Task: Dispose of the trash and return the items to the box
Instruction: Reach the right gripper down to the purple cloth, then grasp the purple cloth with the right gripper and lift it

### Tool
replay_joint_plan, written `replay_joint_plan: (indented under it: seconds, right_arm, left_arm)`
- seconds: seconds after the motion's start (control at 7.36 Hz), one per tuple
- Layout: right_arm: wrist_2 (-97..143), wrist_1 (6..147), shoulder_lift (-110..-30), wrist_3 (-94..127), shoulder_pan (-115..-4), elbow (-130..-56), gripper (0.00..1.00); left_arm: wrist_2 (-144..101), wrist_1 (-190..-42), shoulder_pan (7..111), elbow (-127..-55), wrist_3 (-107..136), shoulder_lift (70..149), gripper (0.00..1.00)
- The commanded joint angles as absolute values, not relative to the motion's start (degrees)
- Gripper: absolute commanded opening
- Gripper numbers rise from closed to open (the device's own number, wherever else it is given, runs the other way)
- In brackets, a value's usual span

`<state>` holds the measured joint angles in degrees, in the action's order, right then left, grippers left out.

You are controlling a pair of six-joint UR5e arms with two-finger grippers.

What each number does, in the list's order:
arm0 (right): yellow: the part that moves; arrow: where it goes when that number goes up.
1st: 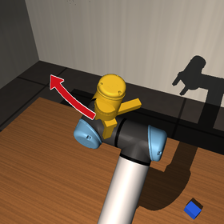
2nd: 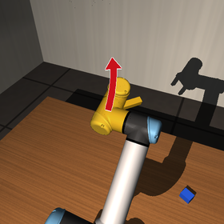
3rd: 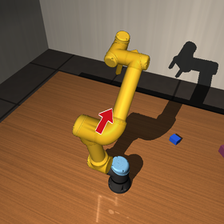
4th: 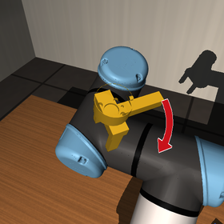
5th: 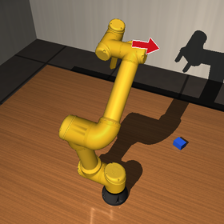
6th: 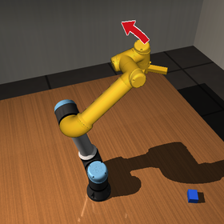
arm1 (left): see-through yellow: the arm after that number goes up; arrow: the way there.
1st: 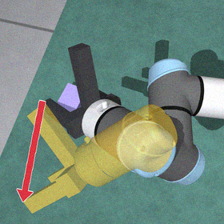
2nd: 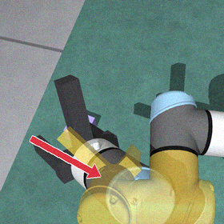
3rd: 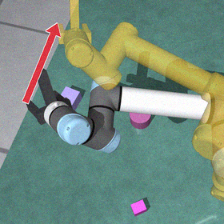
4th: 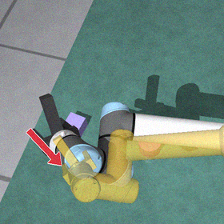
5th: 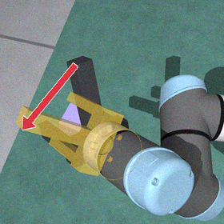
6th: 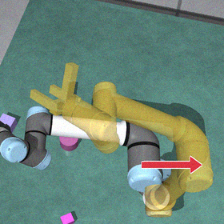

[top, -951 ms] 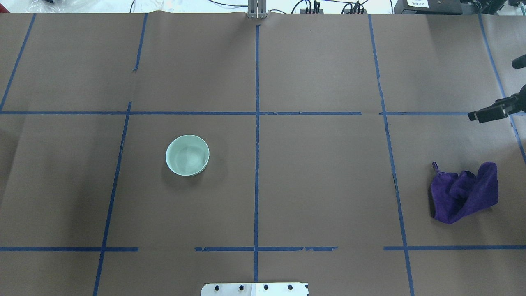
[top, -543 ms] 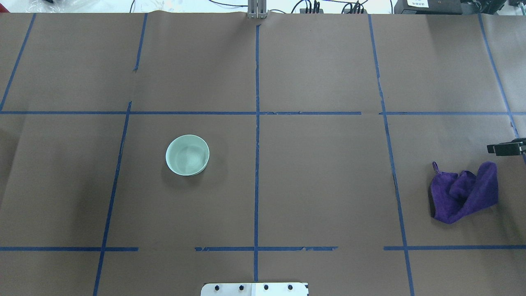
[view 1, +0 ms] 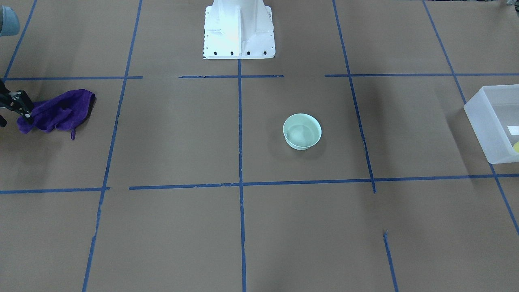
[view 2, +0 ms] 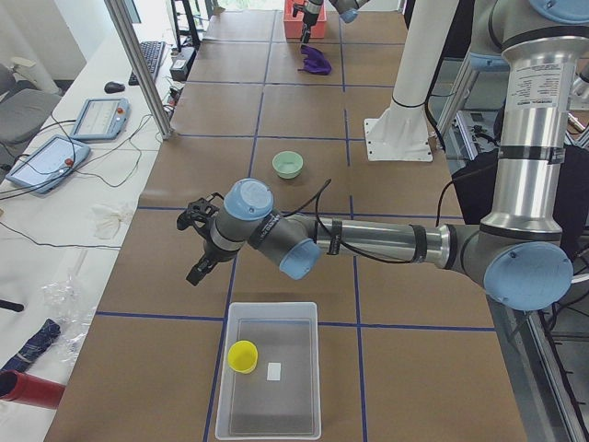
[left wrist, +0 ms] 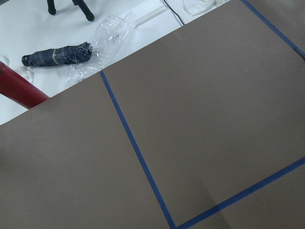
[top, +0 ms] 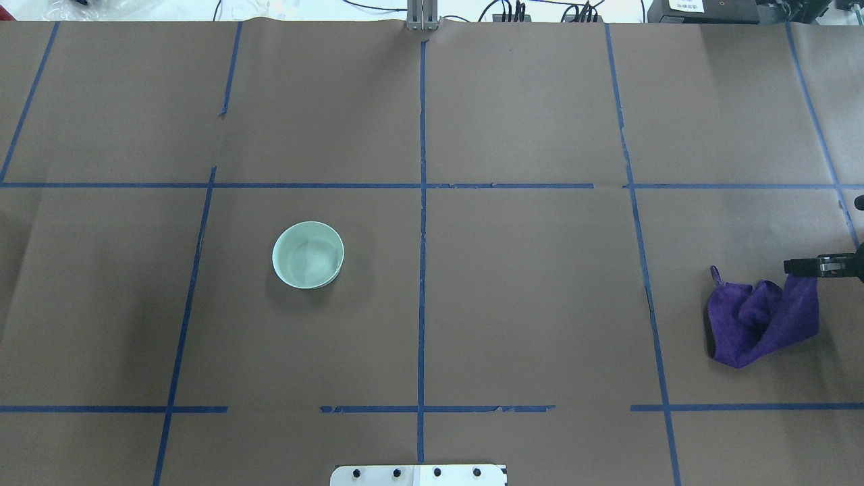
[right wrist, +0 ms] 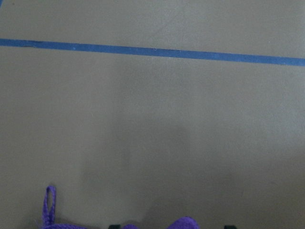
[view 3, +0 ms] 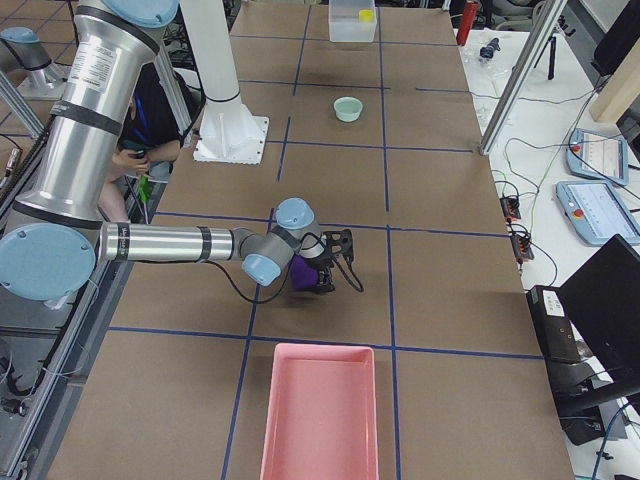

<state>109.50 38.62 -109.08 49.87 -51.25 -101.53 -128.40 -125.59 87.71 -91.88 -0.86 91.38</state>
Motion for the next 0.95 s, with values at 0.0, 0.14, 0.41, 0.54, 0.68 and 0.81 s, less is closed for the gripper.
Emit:
replay_joint_plan:
  seconds: [0.0,0.14,0.41,0.54,0.68,0.81]
  right_arm:
    - [105.48,38.58,-110.21,50.28,-47.12,-101.43,0.18]
    - [105.03,38.58,-110.48,49.93,-46.59,-101.43,0.00]
    - [105.03,38.67,-110.39,47.20,-46.76,-102.38,0.00]
    - [105.55,39.02,-110.39,46.07,-47.11,-104.22,0.00]
    - [107.56,39.37,-110.13,36.83,-51.89,-105.72,0.00]
    - [114.80,43.12,-109.95,31.34,-59.69,-107.30,0.00]
  left_arm:
    - [-128.50,-125.60,87.71,-91.93,-0.79,91.58,1.00]
    - [-128.50,-125.60,87.71,-92.02,-0.79,91.67,1.00]
    - [-128.50,-125.60,87.71,-92.02,-0.79,91.67,1.00]
    - [-128.50,-125.60,87.71,-92.02,-0.79,91.67,1.00]
    - [-128.50,-125.60,87.71,-92.02,-0.79,91.67,1.00]
    - [-128.50,-125.60,87.71,-92.02,-0.79,91.67,1.00]
